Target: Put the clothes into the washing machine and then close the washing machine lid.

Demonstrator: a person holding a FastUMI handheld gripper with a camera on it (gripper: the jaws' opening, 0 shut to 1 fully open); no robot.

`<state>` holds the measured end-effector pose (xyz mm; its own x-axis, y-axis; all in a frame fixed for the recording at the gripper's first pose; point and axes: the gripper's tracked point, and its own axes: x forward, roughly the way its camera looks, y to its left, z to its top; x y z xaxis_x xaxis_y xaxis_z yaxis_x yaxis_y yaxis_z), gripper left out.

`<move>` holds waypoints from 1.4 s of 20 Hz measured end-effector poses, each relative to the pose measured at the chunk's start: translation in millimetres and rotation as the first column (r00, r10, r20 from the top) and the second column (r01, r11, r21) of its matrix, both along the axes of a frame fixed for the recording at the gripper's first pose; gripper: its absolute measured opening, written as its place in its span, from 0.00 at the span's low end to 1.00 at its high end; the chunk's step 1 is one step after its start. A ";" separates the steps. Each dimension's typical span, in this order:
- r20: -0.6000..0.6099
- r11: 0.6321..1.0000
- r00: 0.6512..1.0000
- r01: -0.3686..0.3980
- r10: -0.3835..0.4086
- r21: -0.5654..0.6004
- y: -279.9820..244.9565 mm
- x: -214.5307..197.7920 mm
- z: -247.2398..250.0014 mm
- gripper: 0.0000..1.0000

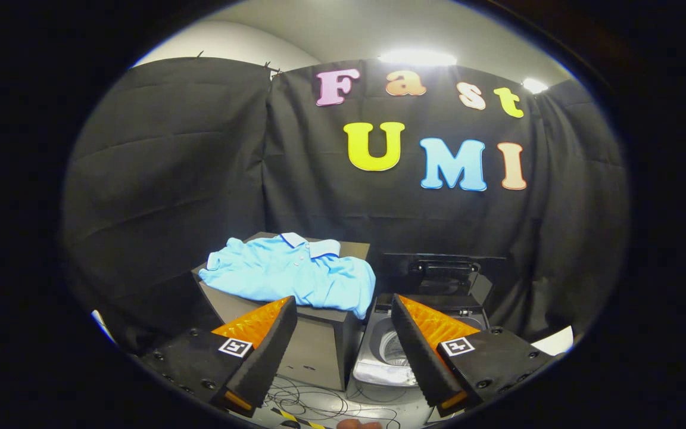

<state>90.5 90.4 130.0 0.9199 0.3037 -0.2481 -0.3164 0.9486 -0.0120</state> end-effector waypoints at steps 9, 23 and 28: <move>-0.015 0.992 0.995 -0.095 0.094 -0.078 60.8 51.9 -3.8 1.00; -0.073 0.987 0.989 -0.135 0.129 -0.082 134.4 132.9 -13.3 1.00; -0.141 0.986 0.984 -0.124 0.107 -0.113 159.6 161.3 -47.9 1.00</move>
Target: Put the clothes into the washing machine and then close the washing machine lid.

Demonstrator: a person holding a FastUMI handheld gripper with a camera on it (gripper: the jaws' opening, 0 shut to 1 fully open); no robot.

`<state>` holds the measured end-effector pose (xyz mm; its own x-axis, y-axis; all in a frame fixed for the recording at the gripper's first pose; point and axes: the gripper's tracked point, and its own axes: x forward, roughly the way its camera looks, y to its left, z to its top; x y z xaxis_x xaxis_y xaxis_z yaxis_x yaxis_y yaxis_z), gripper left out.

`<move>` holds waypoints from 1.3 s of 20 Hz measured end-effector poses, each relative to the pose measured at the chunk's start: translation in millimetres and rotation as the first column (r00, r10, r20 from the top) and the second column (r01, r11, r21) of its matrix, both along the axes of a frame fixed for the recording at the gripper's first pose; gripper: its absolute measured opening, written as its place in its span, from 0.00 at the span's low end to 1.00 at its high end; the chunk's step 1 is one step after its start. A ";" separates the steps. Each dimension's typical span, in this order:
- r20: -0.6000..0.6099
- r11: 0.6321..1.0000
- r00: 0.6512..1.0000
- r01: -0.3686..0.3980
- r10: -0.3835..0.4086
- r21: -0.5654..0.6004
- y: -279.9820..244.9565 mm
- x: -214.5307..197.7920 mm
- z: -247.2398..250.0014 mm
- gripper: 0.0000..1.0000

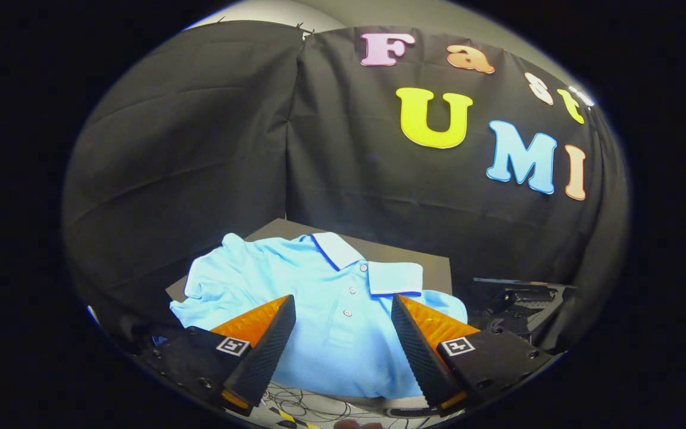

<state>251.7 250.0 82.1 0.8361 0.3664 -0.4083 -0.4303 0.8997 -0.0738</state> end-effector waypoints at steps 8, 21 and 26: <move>-0.072 1.000 0.997 0.009 -0.010 -0.015 19.7 12.3 -37.7 1.00; -0.073 0.999 0.997 0.039 -0.037 0.033 19.1 8.0 -52.9 1.00; -0.127 0.999 0.991 0.039 -0.036 0.023 24.3 8.2 -52.6 0.93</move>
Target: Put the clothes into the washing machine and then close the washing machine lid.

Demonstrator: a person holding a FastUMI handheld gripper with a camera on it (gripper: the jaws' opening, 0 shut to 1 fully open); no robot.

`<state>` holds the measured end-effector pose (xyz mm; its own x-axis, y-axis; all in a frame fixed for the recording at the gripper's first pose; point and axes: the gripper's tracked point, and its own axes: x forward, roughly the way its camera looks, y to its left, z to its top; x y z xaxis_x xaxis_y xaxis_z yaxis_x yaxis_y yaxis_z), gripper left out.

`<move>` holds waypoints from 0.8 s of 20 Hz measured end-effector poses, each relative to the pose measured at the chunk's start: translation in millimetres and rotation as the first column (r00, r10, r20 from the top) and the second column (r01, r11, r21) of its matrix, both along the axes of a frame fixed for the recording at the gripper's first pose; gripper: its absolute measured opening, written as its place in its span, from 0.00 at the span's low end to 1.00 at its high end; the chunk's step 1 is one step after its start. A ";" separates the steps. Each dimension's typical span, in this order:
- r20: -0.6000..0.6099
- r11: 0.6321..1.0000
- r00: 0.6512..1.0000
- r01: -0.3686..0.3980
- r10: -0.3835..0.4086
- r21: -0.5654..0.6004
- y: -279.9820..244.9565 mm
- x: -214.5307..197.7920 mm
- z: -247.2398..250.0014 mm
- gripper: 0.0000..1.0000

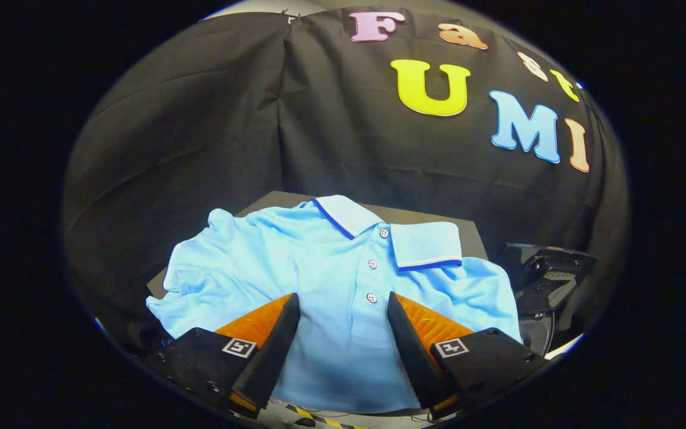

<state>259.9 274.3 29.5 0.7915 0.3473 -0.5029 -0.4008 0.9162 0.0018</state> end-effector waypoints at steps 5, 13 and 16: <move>0.002 1.000 1.000 0.006 -0.006 -0.010 0.7 -4.7 5.4 0.10; 0.013 0.999 0.999 0.038 -0.038 0.019 3.7 -3.1 6.3 0.01; 0.013 0.999 0.999 0.029 -0.029 0.018 4.8 -3.9 9.8 0.02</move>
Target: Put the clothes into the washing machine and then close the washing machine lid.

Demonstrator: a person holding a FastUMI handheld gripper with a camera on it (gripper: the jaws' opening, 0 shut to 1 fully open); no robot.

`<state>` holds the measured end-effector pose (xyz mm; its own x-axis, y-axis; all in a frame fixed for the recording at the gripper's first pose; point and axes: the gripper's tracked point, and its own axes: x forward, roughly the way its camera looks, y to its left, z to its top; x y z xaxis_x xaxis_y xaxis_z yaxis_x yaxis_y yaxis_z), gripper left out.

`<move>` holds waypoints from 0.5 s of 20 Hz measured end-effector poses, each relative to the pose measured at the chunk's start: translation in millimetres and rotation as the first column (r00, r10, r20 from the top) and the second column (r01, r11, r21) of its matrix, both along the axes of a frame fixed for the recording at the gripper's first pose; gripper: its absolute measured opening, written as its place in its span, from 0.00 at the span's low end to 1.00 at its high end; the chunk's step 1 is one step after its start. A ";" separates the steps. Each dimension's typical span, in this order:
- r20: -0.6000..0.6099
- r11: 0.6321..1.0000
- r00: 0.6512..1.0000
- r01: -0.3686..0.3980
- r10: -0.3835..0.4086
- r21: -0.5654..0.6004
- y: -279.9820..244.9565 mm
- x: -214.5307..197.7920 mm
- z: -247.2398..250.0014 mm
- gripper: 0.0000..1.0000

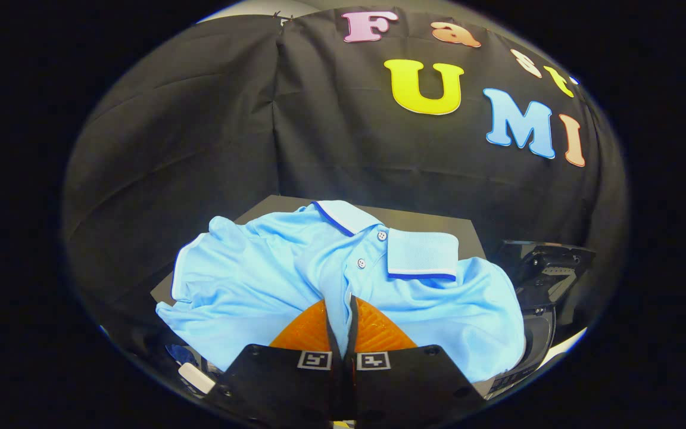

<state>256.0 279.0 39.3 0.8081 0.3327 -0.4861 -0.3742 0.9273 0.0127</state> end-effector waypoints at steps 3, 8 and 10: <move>0.009 1.000 1.000 -0.003 0.003 0.014 -2.0 -0.7 6.9 0.02; 0.048 0.999 0.999 -0.015 0.013 0.039 -4.5 -5.5 33.4 0.01; 0.066 0.998 0.998 -0.022 0.019 0.053 -6.7 -6.5 47.7 0.01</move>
